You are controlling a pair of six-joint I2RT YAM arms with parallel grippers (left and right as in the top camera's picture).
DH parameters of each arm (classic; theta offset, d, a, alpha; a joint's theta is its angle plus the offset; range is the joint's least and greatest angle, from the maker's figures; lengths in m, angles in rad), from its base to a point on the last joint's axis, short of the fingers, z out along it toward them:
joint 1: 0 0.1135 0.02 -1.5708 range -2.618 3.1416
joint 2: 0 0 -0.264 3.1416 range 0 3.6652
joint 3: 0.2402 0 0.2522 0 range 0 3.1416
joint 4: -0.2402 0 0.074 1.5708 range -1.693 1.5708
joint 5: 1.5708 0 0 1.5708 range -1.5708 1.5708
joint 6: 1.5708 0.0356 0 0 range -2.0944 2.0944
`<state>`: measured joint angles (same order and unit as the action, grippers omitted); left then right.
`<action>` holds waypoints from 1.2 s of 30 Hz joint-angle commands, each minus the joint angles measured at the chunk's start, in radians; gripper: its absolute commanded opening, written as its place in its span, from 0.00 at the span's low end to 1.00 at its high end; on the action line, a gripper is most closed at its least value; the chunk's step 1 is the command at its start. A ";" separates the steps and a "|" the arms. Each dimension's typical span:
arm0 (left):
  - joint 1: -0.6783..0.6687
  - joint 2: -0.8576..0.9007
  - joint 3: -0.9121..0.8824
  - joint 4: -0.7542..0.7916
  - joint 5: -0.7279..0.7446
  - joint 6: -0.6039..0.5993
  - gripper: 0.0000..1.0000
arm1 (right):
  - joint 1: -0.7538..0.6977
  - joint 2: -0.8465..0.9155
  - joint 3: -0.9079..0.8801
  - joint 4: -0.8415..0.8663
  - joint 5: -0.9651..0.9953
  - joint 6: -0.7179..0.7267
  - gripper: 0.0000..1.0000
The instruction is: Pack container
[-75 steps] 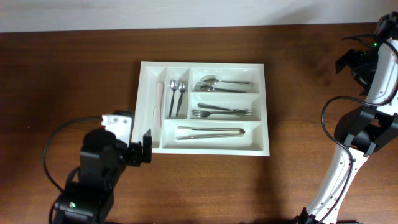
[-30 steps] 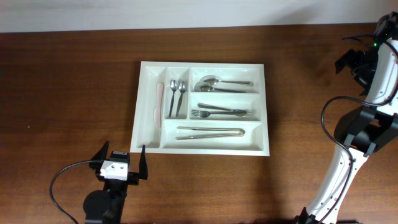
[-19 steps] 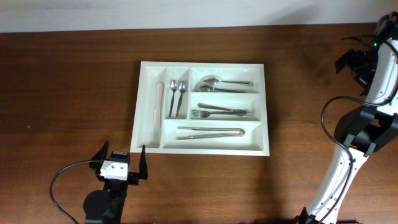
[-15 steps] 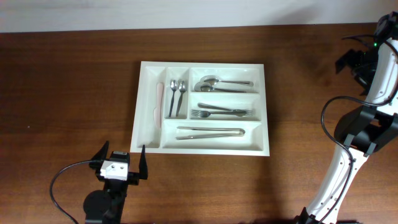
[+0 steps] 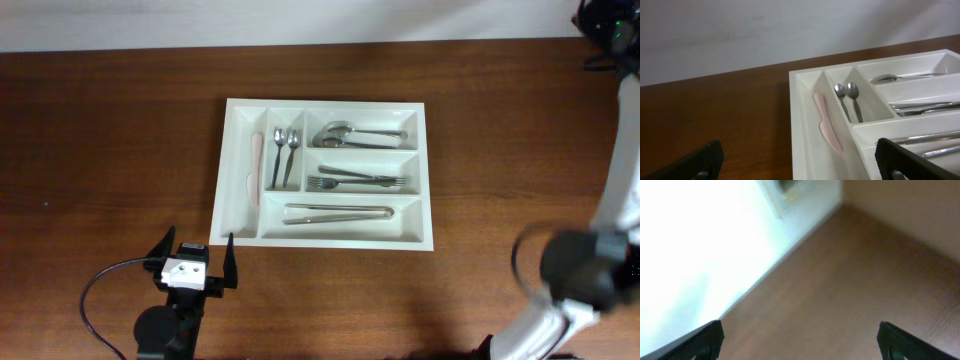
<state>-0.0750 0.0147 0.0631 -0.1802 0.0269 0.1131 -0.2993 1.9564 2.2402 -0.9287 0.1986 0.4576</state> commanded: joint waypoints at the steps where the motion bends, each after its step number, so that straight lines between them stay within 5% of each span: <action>1: 0.006 -0.010 -0.010 0.005 0.014 0.016 0.99 | 0.066 -0.264 -0.316 0.133 0.025 -0.009 0.99; 15: 0.006 -0.010 -0.010 0.005 0.014 0.016 0.99 | 0.235 -1.226 -1.332 0.586 0.023 -0.009 0.99; 26: 0.006 -0.010 -0.010 0.005 0.014 0.016 0.99 | 0.404 -1.688 -1.716 0.662 0.043 -0.013 0.99; 36: 0.006 -0.010 -0.010 0.005 0.014 0.016 0.99 | 0.432 -1.891 -1.976 0.781 0.050 -0.013 0.99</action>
<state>-0.0750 0.0116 0.0624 -0.1772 0.0269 0.1131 0.1219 0.1074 0.3283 -0.1711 0.2337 0.4480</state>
